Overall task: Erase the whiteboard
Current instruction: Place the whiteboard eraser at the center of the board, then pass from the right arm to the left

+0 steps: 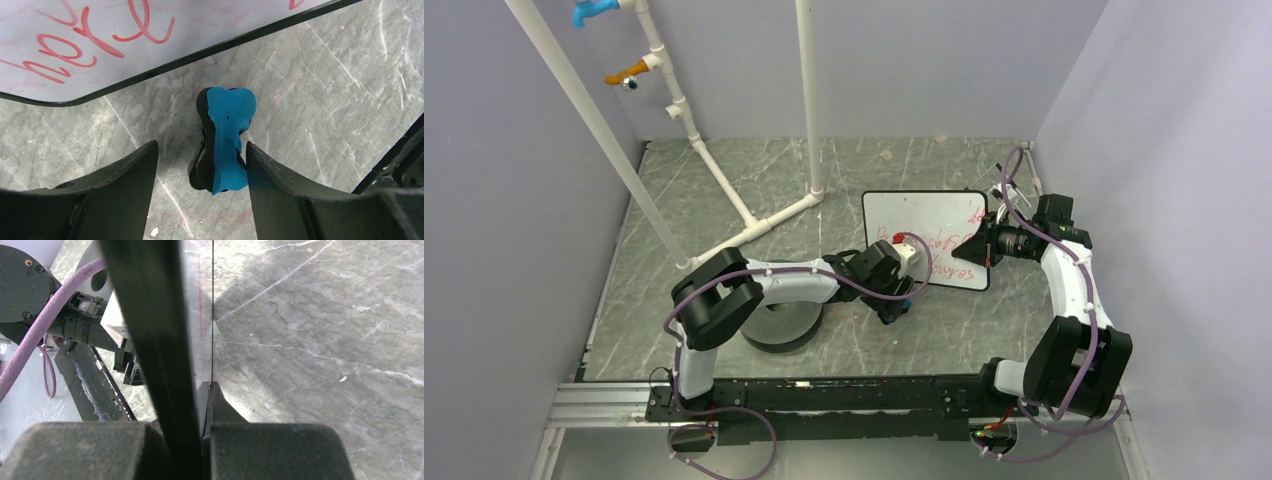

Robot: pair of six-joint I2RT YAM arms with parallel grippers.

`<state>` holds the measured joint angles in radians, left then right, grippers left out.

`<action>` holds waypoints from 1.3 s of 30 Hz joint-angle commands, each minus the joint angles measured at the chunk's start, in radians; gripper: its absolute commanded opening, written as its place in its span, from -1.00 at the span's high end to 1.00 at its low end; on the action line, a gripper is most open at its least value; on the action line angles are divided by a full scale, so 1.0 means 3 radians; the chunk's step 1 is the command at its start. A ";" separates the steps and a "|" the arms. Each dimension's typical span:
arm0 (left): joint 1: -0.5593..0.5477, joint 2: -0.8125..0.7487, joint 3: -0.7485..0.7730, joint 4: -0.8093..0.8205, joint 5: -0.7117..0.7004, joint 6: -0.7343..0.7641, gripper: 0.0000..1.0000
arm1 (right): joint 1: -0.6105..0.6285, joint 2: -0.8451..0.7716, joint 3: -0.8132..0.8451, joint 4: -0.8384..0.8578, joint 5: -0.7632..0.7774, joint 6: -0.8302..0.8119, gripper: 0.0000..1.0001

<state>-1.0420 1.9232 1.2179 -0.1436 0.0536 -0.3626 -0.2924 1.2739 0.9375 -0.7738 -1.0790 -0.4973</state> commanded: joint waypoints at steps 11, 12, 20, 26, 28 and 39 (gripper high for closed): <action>0.0380 -0.0918 -0.0481 0.0769 0.0647 -0.0001 -0.86 | -0.0008 -0.0071 0.0048 0.0069 -0.0292 -0.0139 1.00; 0.0508 -0.1012 -0.0606 0.0923 0.0867 -0.0018 -0.97 | -0.0005 -0.0070 0.0061 0.0035 -0.0319 -0.0178 1.00; 0.1527 -0.1669 -0.1114 0.1458 0.1711 -0.0029 -0.99 | 0.0011 -0.0077 0.0416 -0.0256 -0.0564 -0.0466 1.00; 0.2091 -0.1699 -0.1355 0.2241 0.2150 -0.0401 -0.99 | 0.0096 -0.0026 0.0822 -0.0509 -0.0695 -0.0471 1.00; 0.2166 -0.1590 -0.1390 0.2668 0.2354 -0.0633 -0.99 | 0.0131 0.0001 0.0946 -0.0670 -0.0834 -0.0508 1.00; 0.2154 -0.1003 -0.1422 0.4682 0.2872 -0.1682 -0.99 | 0.0415 -0.0154 0.1054 -0.0323 -0.1196 0.0291 1.00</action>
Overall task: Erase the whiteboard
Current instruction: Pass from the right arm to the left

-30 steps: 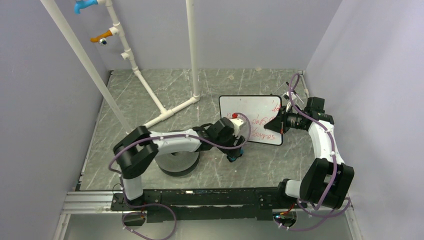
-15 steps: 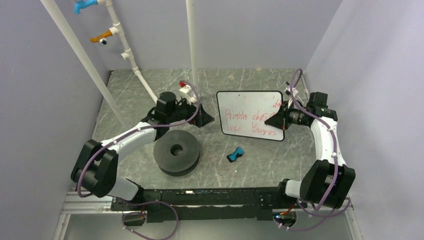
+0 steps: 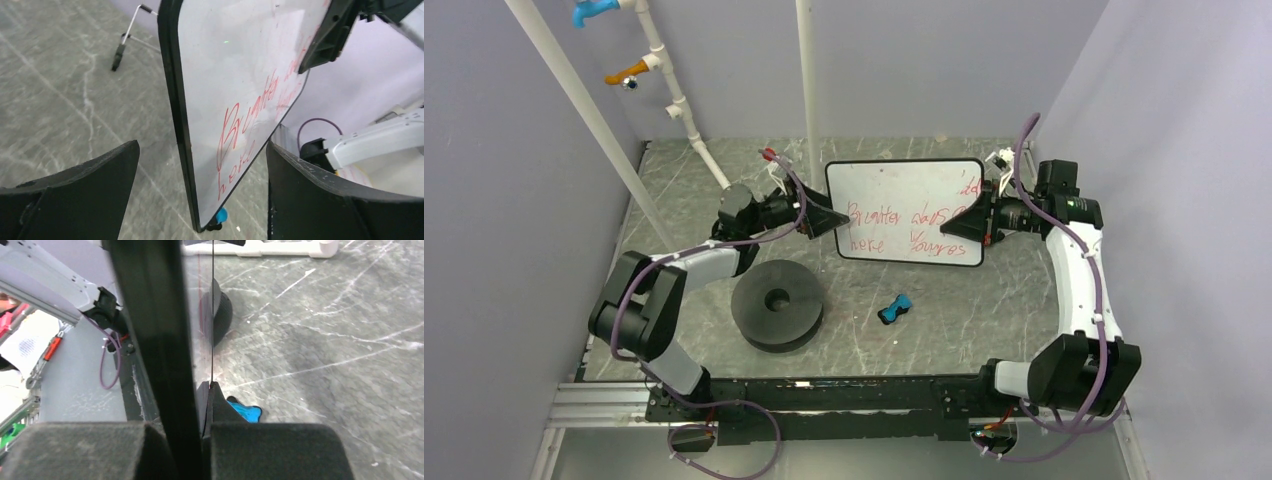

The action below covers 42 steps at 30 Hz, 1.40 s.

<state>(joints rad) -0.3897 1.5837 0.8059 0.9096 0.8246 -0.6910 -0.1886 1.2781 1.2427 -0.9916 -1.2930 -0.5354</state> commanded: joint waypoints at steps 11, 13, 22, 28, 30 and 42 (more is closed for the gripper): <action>0.0019 0.0484 0.0189 0.2337 0.0248 -0.1624 -0.57 | 0.0151 -0.0221 -0.0153 0.0684 -0.0553 0.0655 1.00; 0.0019 0.0527 0.0247 0.2402 0.0243 -0.1716 -0.41 | 0.0155 -0.0229 -0.0172 0.0697 -0.0553 0.0663 1.00; 0.0021 0.0565 0.0345 0.2427 0.0228 -0.1833 0.50 | 0.0184 -0.0233 -0.0217 0.0743 -0.0553 0.0690 1.00; 0.0025 0.0525 0.0332 0.2459 0.0253 -0.1872 1.00 | 0.0185 -0.0223 -0.0257 0.0786 -0.0486 0.0687 1.00; 0.0039 0.0500 0.0301 0.2505 0.0228 -0.1906 1.00 | 0.0179 -0.0162 -0.0292 0.0826 -0.0348 0.0705 1.00; 0.0106 0.0244 0.0134 0.2027 -0.0019 -0.1496 1.00 | 0.0128 0.0500 -0.0045 0.0180 0.0018 -0.0126 -0.43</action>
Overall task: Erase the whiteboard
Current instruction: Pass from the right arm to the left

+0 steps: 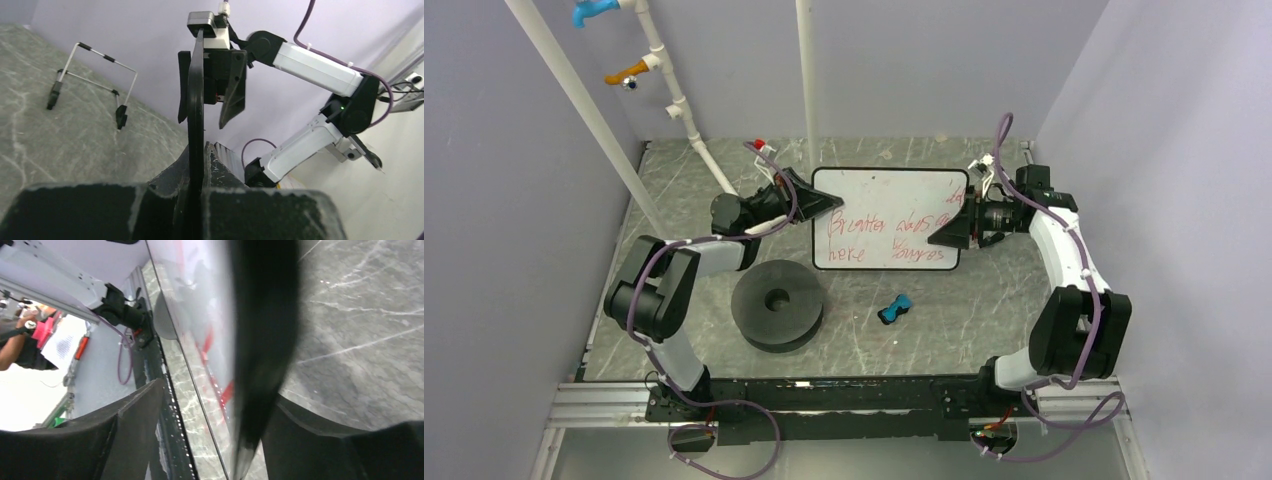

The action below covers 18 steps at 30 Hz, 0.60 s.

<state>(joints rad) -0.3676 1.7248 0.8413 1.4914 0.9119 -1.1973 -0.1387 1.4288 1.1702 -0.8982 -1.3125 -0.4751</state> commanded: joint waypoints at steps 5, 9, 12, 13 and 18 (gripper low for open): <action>0.0053 -0.0328 -0.0002 -0.0363 -0.0370 0.0572 1.00 | -0.0243 -0.0126 0.0042 0.0255 0.0311 -0.0076 -0.84; 0.0054 -0.0393 0.0002 -0.0740 -0.0475 0.0919 1.00 | -0.0627 -0.0225 -0.0003 0.0475 0.0422 0.0058 -0.99; 0.0051 -0.0418 -0.0025 -0.0959 -0.0613 0.1187 1.00 | -0.0846 -0.0252 0.0109 0.0287 0.0475 -0.0173 -0.99; 0.0050 -0.0413 -0.0036 -0.0997 -0.0653 0.1248 1.00 | -0.0880 -0.0272 0.0133 0.0198 0.0502 -0.0330 -0.99; -0.0010 -0.0403 -0.0129 -0.1133 -0.0931 0.1627 1.00 | -0.0765 -0.0452 0.0069 -0.0563 0.0475 -0.1520 -0.99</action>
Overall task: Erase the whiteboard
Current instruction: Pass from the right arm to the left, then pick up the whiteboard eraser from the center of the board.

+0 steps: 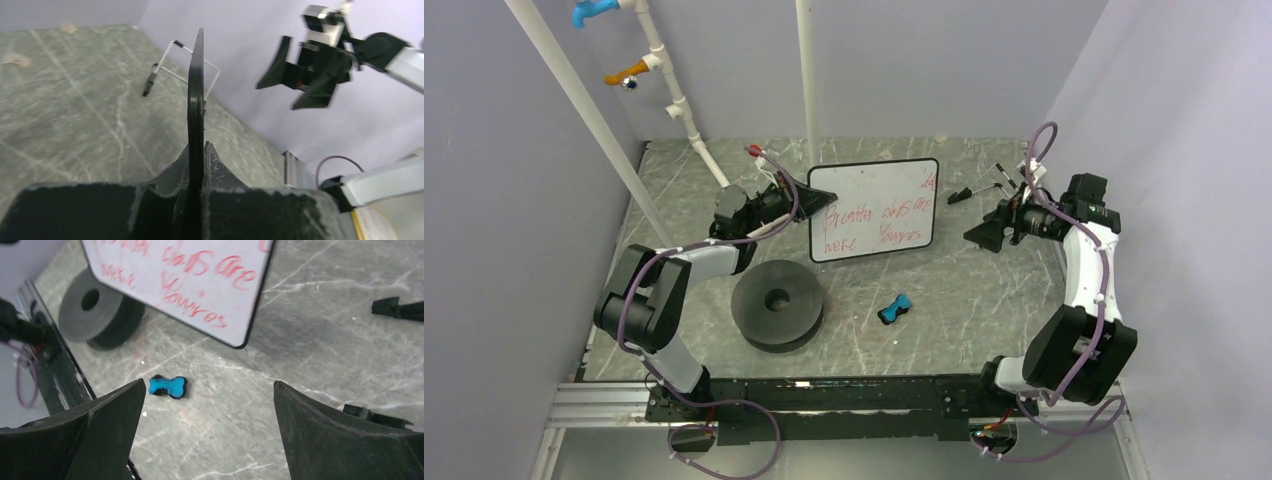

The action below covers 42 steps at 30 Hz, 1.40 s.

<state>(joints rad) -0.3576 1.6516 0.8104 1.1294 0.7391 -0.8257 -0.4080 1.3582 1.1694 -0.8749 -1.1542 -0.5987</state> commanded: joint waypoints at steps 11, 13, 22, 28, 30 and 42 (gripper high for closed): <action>-0.0301 -0.0373 -0.0304 -0.0177 -0.0732 0.1285 1.00 | 0.1704 -0.0551 -0.1081 -0.0485 0.0504 -0.3192 -0.98; -0.0329 -0.0404 -0.0317 -0.0267 -0.0715 0.1419 1.00 | 0.1943 -0.0433 -0.1164 -0.0356 0.0631 -0.3290 -0.96; -0.0375 -0.0483 -0.0362 -0.0463 -0.0690 0.1596 1.00 | 0.2962 -0.0023 -0.1426 0.0787 0.1470 -0.2400 -0.77; -0.0378 -0.0488 -0.0370 -0.0522 -0.0688 0.1550 1.00 | 0.3026 0.0153 -0.1340 0.0955 0.1611 -0.2246 -0.69; -0.0377 -0.0492 -0.0357 -0.0572 -0.0694 0.1545 1.00 | 0.3043 0.0209 -0.1329 0.0974 0.1639 -0.2229 -0.65; -0.0377 -0.0513 -0.0354 -0.0638 -0.0618 0.1505 1.00 | 0.3091 0.0500 -0.1259 0.0979 0.1959 -0.2206 -0.18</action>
<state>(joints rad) -0.4709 1.5280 0.7029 0.9218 0.5442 -0.4015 0.5144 1.4994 0.7559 -0.5972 -0.5976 -1.2636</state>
